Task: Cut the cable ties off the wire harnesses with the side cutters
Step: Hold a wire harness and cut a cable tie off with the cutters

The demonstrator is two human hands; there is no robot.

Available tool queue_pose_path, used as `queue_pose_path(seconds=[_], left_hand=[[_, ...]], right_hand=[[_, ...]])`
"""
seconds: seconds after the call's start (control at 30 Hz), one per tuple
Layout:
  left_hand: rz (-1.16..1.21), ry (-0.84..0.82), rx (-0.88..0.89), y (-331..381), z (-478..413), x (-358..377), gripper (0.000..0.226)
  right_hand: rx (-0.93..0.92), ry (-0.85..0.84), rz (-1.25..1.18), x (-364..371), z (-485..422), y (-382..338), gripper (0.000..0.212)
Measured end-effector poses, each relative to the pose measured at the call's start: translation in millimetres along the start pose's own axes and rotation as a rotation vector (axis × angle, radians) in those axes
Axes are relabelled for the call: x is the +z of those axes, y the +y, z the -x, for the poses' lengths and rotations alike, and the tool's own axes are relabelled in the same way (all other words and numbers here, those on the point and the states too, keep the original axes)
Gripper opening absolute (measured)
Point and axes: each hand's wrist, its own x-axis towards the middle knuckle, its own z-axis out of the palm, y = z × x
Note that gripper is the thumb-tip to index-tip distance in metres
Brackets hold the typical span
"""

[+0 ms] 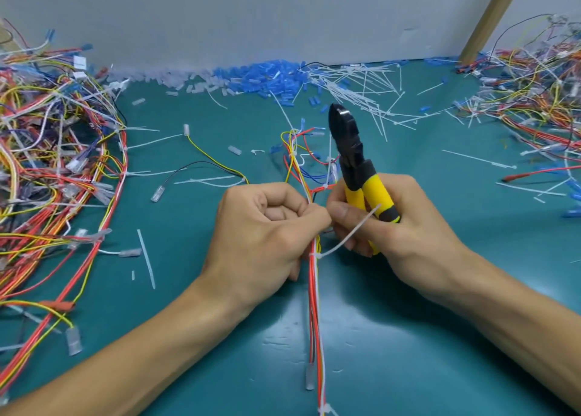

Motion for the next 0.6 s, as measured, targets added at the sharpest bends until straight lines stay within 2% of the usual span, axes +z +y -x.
queue_pose_path(seconds=[0.17,0.3,0.4,0.53,0.6], left_hand=[[0.105,0.006,0.024,3,-10,-7,0.023],[0.199,0.012,-0.065,3,-19,-14,0.027],[0.265,-0.024,-0.121,4,-22,-14,0.024],[0.297,-0.086,-0.126,2,-20,-11,0.018],[0.313,-0.101,-0.125,4,-18,-11,0.015]], right_hand=[[0.077,0.126,-0.164,-7,-5,-3,0.015],[0.112,0.246,-0.224,-16,-4,-1,0.017],[0.096,0.207,-0.300,-16,-3,-1,0.029],[0.018,0.066,-0.302,-7,-1,-2,0.032],[-0.007,0.029,-0.243,-4,0,-2,0.026]])
